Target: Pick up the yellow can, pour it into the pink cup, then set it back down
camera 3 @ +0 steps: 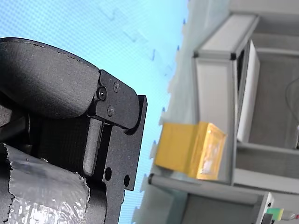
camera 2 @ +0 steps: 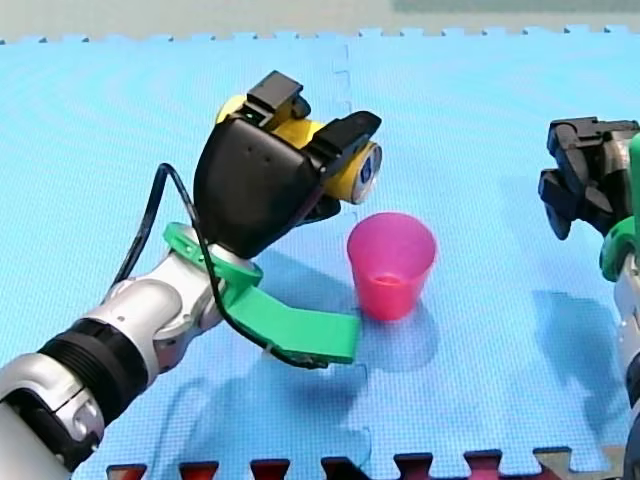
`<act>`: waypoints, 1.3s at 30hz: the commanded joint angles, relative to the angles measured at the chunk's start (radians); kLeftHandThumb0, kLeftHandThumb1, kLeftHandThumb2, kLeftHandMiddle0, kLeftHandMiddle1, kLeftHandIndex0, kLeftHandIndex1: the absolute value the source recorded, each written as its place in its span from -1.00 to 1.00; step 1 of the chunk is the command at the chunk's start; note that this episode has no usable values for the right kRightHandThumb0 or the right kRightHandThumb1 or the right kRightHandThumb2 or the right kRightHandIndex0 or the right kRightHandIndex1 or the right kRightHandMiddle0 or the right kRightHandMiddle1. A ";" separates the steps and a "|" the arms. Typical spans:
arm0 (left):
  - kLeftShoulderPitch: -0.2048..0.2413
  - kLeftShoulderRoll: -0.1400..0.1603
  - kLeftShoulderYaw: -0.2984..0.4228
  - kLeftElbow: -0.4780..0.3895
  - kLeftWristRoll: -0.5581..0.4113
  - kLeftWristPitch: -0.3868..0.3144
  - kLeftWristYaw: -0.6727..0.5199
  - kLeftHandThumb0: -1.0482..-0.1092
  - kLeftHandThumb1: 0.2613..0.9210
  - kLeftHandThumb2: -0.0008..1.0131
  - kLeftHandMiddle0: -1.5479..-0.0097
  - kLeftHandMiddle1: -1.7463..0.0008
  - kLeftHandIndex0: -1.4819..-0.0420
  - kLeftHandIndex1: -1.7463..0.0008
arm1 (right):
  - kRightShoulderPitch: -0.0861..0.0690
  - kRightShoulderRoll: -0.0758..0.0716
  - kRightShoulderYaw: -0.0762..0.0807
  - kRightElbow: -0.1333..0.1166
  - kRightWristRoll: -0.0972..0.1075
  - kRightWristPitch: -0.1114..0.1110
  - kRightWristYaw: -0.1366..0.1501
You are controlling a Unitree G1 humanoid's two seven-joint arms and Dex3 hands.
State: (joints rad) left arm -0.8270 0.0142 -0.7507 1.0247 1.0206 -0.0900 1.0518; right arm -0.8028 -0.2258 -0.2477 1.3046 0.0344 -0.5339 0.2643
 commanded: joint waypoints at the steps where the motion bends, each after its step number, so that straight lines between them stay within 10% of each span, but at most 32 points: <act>1: -0.013 0.002 0.000 0.000 -0.002 -0.003 0.011 0.54 0.74 -1.00 -0.03 -0.55 -0.53 0.80 | 0.001 -0.006 -0.002 -0.001 0.003 -0.004 0.000; 21: 0.017 0.016 0.052 -0.022 -0.074 -0.091 0.056 0.57 0.74 -1.00 -0.06 -0.55 -0.53 0.74 | 0.005 -0.011 -0.005 0.000 0.005 0.003 0.008; 29: 0.057 0.003 0.146 -0.016 -0.181 -0.192 0.122 0.25 0.80 -1.00 -0.33 0.15 -0.49 0.87 | 0.005 -0.015 -0.013 -0.001 0.013 0.010 0.020; 39: 0.114 0.000 0.289 0.007 -0.349 -0.396 0.128 0.31 0.72 -1.00 -0.59 0.64 -0.58 1.00 | 0.003 -0.018 -0.025 0.000 0.033 0.028 0.045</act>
State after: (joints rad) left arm -0.7214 0.0172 -0.4876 1.0304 0.6964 -0.4652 1.1871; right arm -0.7983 -0.2385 -0.2687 1.3048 0.0610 -0.5110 0.3066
